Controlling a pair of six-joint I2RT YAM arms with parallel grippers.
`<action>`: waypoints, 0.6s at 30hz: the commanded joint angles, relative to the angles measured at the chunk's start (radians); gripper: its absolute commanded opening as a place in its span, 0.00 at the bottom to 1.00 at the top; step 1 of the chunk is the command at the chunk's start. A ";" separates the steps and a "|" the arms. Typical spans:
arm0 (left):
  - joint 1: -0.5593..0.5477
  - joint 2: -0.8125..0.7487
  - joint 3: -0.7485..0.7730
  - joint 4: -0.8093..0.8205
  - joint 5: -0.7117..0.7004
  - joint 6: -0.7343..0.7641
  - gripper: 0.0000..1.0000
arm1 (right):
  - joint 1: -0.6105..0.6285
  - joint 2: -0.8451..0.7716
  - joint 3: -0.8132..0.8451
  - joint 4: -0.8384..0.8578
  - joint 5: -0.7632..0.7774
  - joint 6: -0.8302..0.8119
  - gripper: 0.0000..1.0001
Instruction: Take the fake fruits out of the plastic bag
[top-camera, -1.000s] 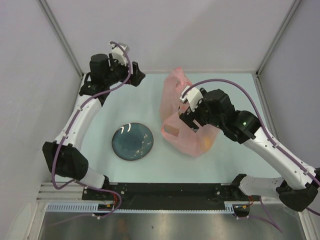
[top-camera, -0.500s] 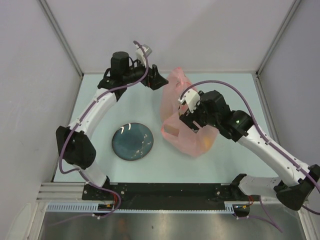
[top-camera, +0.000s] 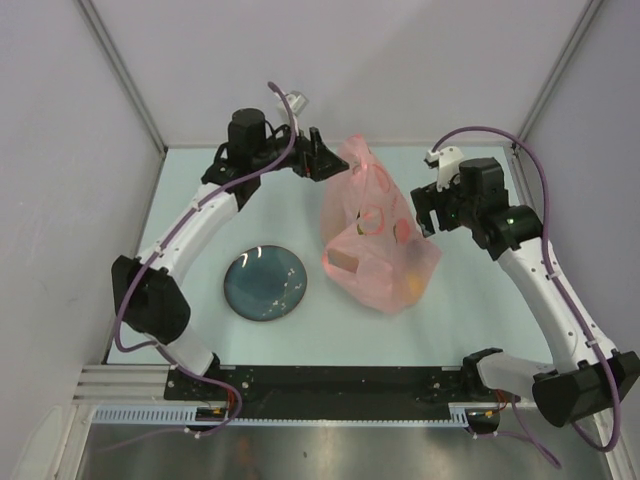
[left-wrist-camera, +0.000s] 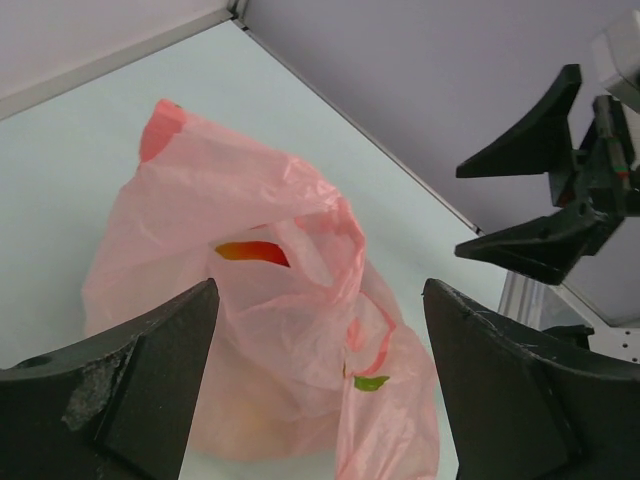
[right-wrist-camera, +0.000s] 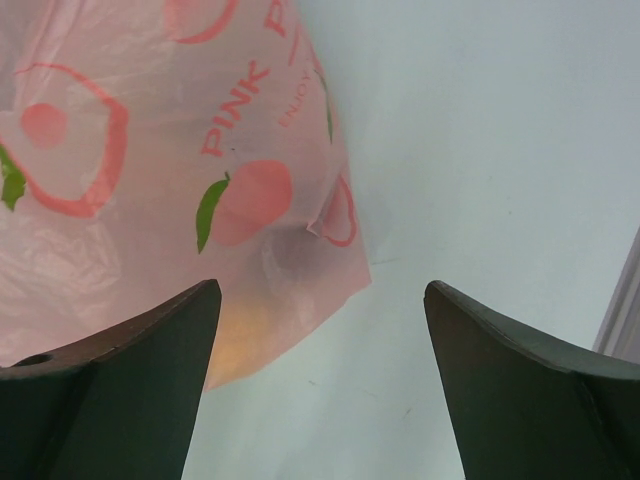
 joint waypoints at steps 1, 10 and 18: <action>-0.041 0.045 0.052 0.068 0.068 -0.053 0.89 | -0.050 0.018 0.011 -0.006 -0.067 0.078 0.88; -0.118 0.167 0.153 0.026 -0.004 -0.004 0.80 | -0.035 0.012 0.009 0.009 -0.106 0.045 0.87; -0.075 0.220 0.196 0.034 -0.049 -0.002 0.13 | 0.260 0.035 -0.021 0.141 -0.091 -0.187 0.89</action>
